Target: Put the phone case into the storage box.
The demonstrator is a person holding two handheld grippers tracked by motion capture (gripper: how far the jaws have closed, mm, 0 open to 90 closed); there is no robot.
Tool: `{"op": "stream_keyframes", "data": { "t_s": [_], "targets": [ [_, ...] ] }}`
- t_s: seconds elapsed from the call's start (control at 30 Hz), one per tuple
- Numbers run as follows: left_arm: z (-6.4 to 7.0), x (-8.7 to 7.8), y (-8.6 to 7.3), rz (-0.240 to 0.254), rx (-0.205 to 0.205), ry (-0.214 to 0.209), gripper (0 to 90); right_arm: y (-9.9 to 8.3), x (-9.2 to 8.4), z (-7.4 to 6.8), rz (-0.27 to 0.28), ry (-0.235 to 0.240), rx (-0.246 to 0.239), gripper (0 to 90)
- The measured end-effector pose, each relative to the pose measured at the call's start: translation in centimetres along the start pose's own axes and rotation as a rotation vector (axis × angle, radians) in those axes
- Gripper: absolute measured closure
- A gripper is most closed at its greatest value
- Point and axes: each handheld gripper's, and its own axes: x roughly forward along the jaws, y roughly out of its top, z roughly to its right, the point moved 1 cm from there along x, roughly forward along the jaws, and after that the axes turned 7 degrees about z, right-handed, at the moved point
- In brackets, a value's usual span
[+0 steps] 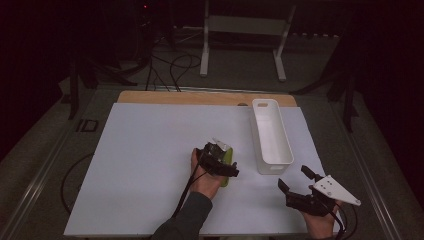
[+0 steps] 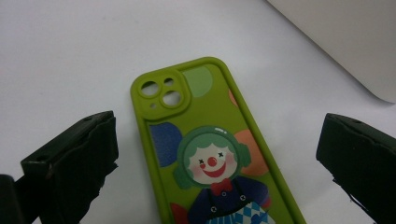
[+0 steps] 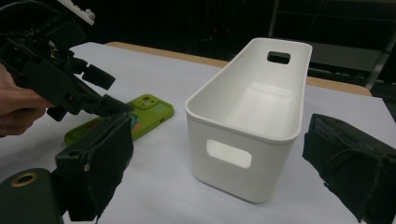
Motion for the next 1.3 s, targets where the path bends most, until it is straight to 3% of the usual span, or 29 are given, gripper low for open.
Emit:
{"op": "stream_keyframes", "data": {
  "t_s": [1.3],
  "targets": [
    [0.2, 1.8, -0.9, -0.077, -0.033, 0.000, 0.0, 0.0, 0.0, 0.0, 0.003, -0.006, -0.003, 8.0]
  ]
}}
